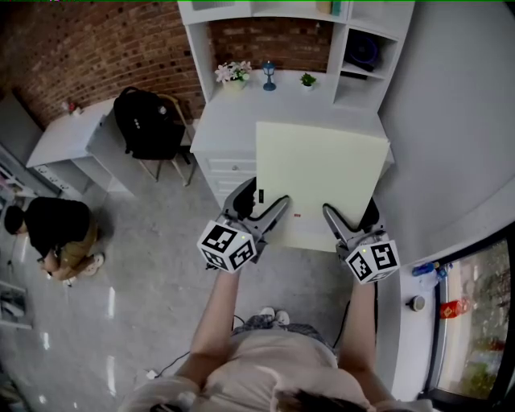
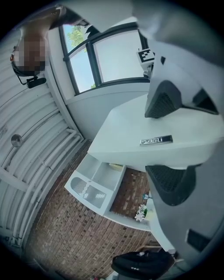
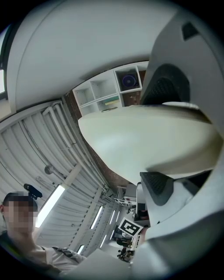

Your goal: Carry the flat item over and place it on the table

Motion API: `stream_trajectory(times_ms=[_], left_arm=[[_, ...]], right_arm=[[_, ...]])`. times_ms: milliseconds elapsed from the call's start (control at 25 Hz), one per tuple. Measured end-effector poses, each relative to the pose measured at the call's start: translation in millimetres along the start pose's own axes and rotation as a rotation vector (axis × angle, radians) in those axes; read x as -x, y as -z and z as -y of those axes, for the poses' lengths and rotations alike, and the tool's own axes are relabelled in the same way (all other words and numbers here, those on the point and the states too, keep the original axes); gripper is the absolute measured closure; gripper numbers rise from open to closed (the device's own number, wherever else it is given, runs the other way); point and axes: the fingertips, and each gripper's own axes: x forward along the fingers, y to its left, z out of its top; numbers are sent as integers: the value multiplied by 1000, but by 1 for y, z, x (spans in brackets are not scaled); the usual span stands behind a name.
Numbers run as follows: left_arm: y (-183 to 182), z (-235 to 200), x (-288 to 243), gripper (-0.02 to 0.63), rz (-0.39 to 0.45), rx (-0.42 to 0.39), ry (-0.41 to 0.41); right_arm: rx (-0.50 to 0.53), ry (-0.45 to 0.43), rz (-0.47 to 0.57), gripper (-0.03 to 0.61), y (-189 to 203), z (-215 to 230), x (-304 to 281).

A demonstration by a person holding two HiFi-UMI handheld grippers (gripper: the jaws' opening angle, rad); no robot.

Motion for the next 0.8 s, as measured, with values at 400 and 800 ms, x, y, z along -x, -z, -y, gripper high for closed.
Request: stream_trajectory(times_ms=[400, 800], left_arm=[[6, -23, -1, 281, -20, 22, 13], [15, -43, -12, 281, -36, 30, 21]], right_arm=[[-2, -1, -19, 83, 10, -7, -19], [-22, 18, -30, 83, 25, 1, -36]])
